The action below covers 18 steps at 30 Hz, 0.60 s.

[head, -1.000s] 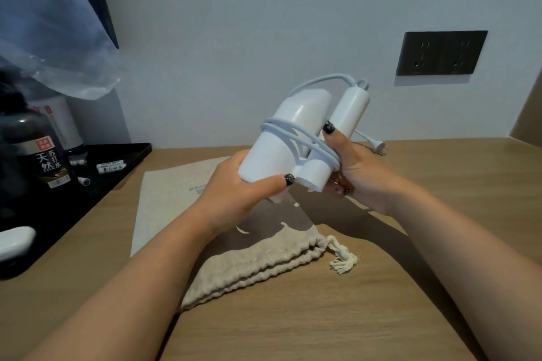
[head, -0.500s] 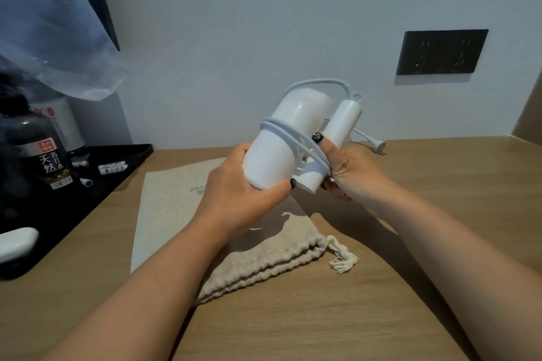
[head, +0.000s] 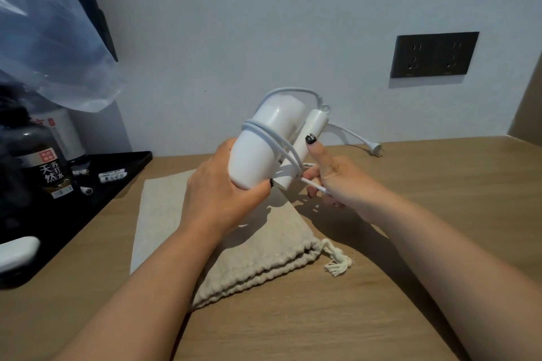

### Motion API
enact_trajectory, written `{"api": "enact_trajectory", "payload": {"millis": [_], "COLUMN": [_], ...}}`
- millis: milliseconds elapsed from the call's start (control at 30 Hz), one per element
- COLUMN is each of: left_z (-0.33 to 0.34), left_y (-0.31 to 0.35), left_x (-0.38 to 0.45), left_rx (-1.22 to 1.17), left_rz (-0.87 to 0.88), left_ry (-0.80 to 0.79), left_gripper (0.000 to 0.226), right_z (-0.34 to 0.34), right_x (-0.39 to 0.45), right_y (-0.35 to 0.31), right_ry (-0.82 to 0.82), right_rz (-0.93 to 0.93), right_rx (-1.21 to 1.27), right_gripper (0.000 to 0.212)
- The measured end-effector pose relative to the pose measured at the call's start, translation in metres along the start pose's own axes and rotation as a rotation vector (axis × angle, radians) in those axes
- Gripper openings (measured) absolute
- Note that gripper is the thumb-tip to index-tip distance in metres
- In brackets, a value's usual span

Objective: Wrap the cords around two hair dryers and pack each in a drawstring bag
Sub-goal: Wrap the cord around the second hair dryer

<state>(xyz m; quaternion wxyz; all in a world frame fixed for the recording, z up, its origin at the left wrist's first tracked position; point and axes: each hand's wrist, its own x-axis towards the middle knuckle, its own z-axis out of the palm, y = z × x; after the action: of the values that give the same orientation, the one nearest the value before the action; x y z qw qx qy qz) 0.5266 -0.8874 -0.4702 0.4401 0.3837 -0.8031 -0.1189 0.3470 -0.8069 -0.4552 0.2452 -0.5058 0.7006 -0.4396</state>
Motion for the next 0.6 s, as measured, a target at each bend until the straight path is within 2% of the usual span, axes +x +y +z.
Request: {"api": "enact_trajectory", "payload": {"millis": [200,300,467,600], "left_z": [0.0038,0.0043,0.0049,0.0061], "left_y": [-0.0015,0.0024,0.0042,0.0051], "left_x": [0.0001,-0.0011,-0.0018,-0.0023], "left_rx": [0.153,0.245,0.304,0.284], "left_rz": [0.142,0.202,0.292,0.398], "left_ry": [0.023,0.055,0.105,0.119], "left_gripper": [0.08,0.08,0.082,0.082], "right_z": [0.0034,0.0057,0.0074,0.0095], "right_x": [-0.0045,-0.006,-0.0065,-0.0021], "right_y": [-0.0035,-0.0061,-0.0066,-0.0019], "right_ry": [-0.005,-0.023,-0.082,-0.099], "right_rz": [0.001,0.047,0.065,0.073], "right_rx": [-0.065,-0.03,0.145,0.314], "right_gripper": [0.103,0.093,0.079,0.092]}}
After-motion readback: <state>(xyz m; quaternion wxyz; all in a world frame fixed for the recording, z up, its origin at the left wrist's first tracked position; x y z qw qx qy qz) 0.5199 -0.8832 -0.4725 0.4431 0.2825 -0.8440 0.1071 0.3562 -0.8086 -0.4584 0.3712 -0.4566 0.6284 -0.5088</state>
